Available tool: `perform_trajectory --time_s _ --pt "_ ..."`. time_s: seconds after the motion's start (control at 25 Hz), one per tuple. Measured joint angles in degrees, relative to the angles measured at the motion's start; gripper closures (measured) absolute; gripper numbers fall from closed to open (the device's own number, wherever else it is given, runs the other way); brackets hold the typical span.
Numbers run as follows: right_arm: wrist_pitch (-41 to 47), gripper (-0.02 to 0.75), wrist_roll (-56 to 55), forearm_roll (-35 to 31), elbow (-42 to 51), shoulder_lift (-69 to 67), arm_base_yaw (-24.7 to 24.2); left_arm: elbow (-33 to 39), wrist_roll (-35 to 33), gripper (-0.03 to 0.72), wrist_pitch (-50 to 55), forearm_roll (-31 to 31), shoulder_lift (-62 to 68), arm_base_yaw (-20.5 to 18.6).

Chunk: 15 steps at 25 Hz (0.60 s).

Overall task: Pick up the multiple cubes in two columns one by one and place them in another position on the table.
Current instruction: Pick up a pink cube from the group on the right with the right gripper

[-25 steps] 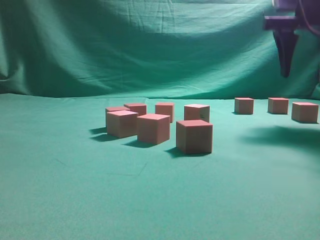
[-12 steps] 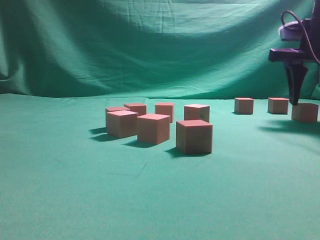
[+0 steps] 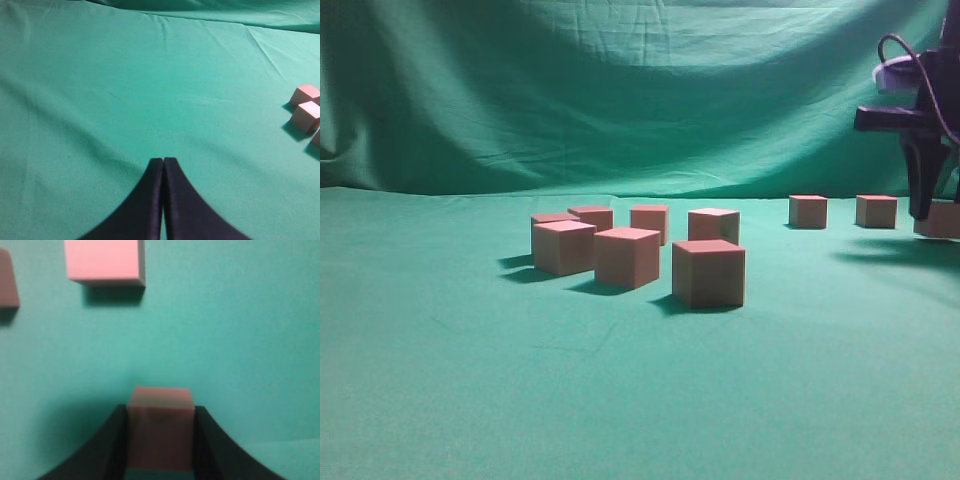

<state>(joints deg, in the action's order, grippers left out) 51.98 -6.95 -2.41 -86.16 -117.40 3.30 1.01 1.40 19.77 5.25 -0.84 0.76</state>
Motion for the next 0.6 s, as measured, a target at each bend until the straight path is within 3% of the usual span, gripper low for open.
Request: perform_trajectory --time_s 0.28,0.44,0.6 --pt "6.95 0.467 1.69 -2.56 -3.51 9.48 1.73 0.0 0.0 0.688 0.0 0.0 0.0 0.0" --pt "11.0 0.467 2.56 -2.7 -2.94 17.53 5.78 0.0 0.0 0.688 0.0 0.0 0.0 0.0" --pt "10.44 0.467 3.0 -3.03 4.25 26.77 11.98 0.0 0.0 0.688 0.0 0.0 0.0 0.0"
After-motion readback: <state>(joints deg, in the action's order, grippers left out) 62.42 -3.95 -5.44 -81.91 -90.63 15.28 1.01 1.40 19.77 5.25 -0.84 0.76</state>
